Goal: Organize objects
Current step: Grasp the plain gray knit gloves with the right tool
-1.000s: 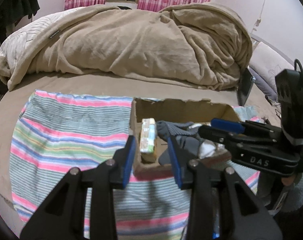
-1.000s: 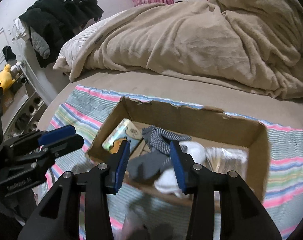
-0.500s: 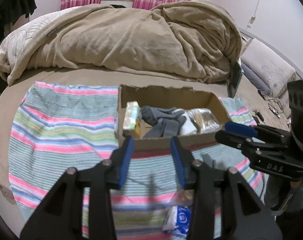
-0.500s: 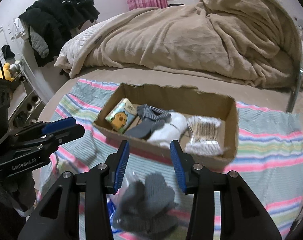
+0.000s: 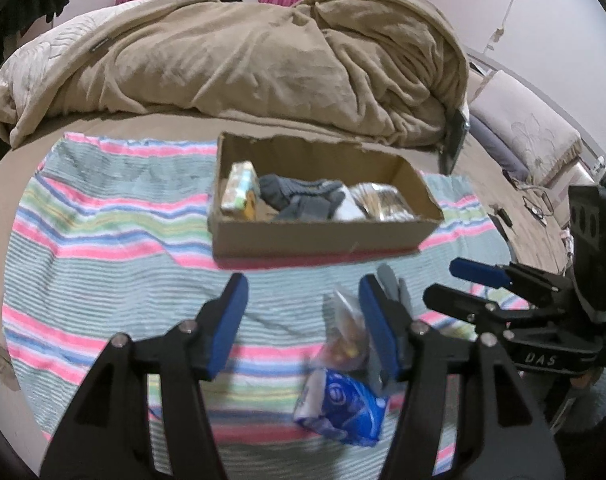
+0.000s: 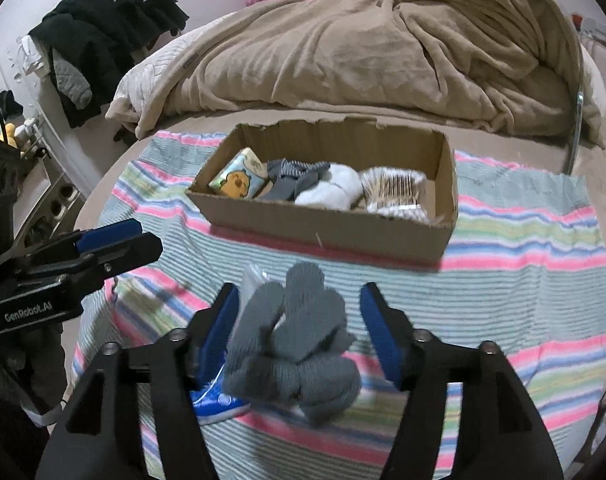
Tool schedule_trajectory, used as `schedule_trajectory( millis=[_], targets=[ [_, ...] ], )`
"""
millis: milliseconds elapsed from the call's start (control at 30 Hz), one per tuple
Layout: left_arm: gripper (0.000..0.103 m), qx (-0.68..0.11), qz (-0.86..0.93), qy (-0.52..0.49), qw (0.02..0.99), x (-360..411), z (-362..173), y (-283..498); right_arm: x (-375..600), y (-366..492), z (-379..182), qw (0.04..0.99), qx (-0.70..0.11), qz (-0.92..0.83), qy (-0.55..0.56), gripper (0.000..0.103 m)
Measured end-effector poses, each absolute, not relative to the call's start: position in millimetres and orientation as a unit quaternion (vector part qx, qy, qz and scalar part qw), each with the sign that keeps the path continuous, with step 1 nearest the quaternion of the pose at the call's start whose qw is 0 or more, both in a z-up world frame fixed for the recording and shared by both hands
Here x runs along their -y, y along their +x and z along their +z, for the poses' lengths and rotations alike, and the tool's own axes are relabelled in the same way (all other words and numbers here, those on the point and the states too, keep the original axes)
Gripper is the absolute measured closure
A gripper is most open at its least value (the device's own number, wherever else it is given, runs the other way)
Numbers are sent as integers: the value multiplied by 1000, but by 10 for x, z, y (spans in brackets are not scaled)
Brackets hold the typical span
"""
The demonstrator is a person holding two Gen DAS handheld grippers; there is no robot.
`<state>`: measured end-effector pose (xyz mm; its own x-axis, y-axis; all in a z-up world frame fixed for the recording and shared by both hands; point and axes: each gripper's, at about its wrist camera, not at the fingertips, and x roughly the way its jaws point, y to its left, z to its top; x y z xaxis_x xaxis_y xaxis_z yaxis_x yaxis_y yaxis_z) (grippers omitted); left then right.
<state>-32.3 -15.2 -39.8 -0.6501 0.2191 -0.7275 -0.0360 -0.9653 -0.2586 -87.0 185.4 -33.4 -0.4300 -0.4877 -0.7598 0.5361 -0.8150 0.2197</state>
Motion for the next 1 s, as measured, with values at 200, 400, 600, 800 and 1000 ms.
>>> schedule_trajectory(
  millis=[200,400,600,800,1000],
  targets=[
    [43,109,895,-427,73,84,-506,-208,-1879,-773,-444,303,-29,-839,451,29],
    [43,106,888,-440,74,51,-614,-113,-1907,-709,-549,303,-28,-831,465,29],
    [36,92,882,-456,79,16,-723,-24,-1927,-616,-653,305,-29,-824,476,29],
    [35,95,875,-469,81,-7,-803,35,-1927,-582,-730,308,-29,-816,488,29],
    [33,88,864,-486,101,-139,-910,122,-1903,-576,-815,314,-22,-807,500,29]
  ],
)
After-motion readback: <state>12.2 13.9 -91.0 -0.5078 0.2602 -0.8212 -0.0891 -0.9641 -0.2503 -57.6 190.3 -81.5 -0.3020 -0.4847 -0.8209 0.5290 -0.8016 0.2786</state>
